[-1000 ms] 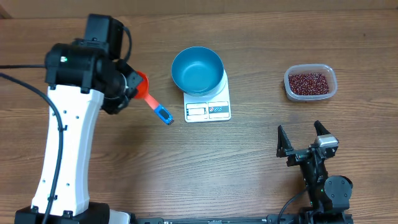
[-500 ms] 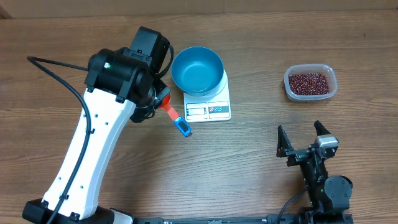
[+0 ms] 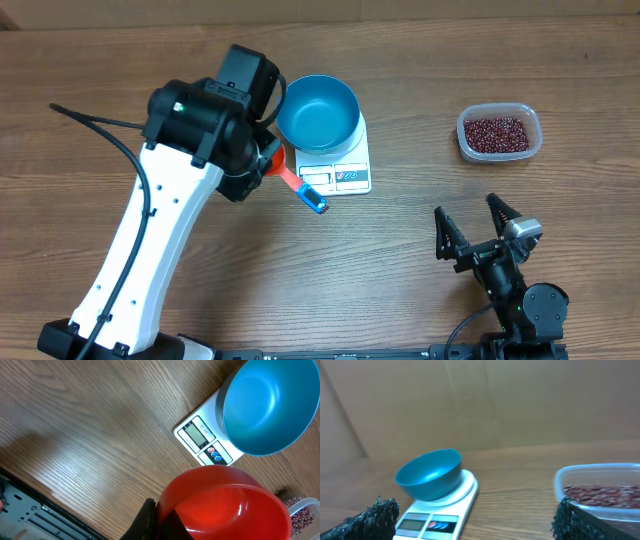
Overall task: Scoop item into bowl and weigh 150g on scale
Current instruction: 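Lift the red scoop with the left gripper toward the scale, then move the right gripper toward the scoop's blue handle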
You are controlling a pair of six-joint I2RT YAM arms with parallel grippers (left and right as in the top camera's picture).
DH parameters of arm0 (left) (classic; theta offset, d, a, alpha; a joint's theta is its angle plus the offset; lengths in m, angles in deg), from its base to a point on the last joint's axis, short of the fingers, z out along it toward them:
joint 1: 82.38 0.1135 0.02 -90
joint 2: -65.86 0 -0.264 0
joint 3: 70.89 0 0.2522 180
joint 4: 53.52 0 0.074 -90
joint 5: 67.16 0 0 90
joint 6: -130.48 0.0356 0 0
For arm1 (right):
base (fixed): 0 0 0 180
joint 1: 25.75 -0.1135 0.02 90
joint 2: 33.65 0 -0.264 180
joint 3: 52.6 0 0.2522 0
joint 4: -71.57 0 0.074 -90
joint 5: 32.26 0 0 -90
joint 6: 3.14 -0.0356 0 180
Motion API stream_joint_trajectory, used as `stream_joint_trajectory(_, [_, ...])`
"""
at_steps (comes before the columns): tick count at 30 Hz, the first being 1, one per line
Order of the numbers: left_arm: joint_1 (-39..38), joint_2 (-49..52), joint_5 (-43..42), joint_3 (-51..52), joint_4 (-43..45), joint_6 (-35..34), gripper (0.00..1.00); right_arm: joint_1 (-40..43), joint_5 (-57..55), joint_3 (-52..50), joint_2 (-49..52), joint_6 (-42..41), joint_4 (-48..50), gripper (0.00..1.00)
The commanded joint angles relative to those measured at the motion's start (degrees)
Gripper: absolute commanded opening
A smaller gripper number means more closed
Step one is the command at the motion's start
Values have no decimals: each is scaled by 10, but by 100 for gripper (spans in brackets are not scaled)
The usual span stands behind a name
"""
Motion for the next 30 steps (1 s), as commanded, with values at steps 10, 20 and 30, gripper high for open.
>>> stream_joint_trajectory(10, [-14, 1, 25, 5, -2, -26, 4, -2, 72, 159, 19, -106, -114, 100])
stream_joint_trajectory(20, [-14, 1, 18, 5, 3, -26, 4, -2, 130, 293, 219, -103, -177, 100])
stream_joint_trajectory(30, [-14, 2, 6, 5, 7, -59, 4, -2, 336, 335, 428, -124, -76, 100])
